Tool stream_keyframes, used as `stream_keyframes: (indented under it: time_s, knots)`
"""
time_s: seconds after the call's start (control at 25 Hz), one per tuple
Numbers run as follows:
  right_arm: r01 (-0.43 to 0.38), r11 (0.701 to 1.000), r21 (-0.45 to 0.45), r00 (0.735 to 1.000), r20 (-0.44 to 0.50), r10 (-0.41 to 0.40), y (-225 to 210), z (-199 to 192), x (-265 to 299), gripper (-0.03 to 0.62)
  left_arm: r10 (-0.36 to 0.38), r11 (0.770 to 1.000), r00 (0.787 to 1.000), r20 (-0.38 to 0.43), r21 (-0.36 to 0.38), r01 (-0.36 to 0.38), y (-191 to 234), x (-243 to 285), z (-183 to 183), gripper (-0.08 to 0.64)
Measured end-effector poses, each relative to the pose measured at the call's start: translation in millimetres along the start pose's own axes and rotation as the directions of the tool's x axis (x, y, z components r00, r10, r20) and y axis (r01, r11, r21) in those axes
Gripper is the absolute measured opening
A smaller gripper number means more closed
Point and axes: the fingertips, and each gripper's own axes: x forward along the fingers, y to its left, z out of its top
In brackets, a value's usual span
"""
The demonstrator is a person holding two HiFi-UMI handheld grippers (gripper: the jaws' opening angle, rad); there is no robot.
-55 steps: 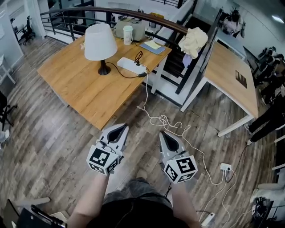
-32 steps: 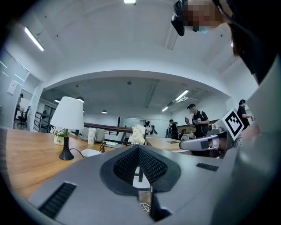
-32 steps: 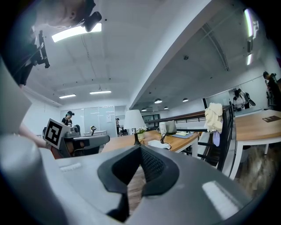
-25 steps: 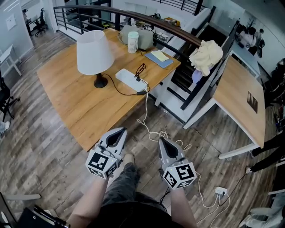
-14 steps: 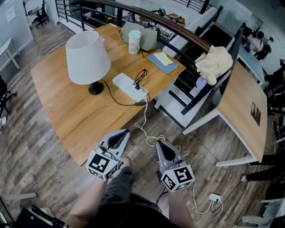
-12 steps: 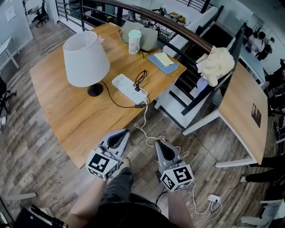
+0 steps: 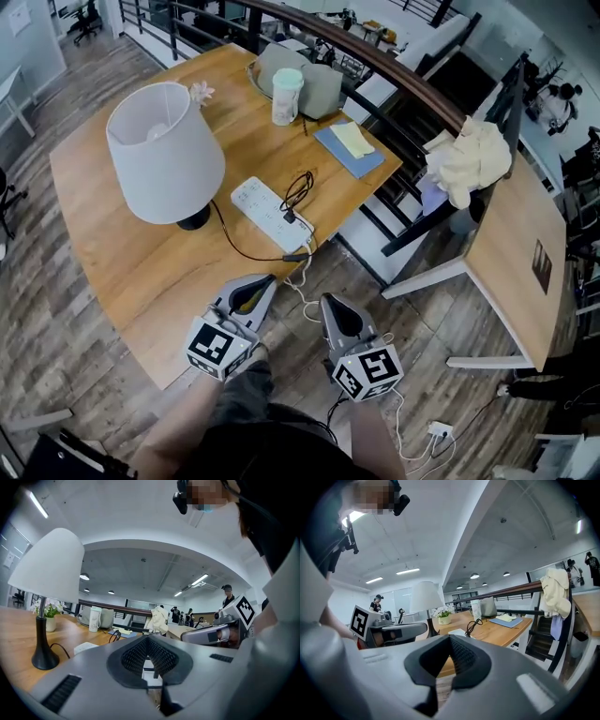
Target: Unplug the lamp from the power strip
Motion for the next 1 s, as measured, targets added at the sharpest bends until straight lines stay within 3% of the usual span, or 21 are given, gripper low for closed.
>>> stream_keyframes:
  time_s: [0.24, 0.52, 0.8, 1.0]
  knots:
    - [0.020, 1.000, 0.004, 1.000, -0.007, -0.020, -22.1, 5.0, 27.6, 0.008, -0.015, 1.000, 1.000, -0.009, -0.002, 0.015, 21.7, 22.4, -1.7, -0.003]
    - [0.007, 1.000, 0.017, 0.999, -0.050, -0.006, -36.5, 0.2, 46.3, 0.008, 0.034, 0.999, 0.999, -0.003, -0.041, -0.034, 43.5, 26.4, -7.2, -0.003]
    - [-0.105, 0.994, -0.013, 0.990, -0.097, 0.103, -37.4, 2.4, 81.6, 0.008, 0.132, 0.986, 0.991, 0.005, -0.099, -0.131, 64.6, 28.1, -10.4, -0.003]
    - [-0.224, 0.974, -0.038, 0.964, -0.154, 0.216, -41.8, 5.7, 109.7, 0.008, 0.223, 0.968, 0.975, 0.007, -0.118, -0.220, 72.0, 38.5, -9.0, -0.003]
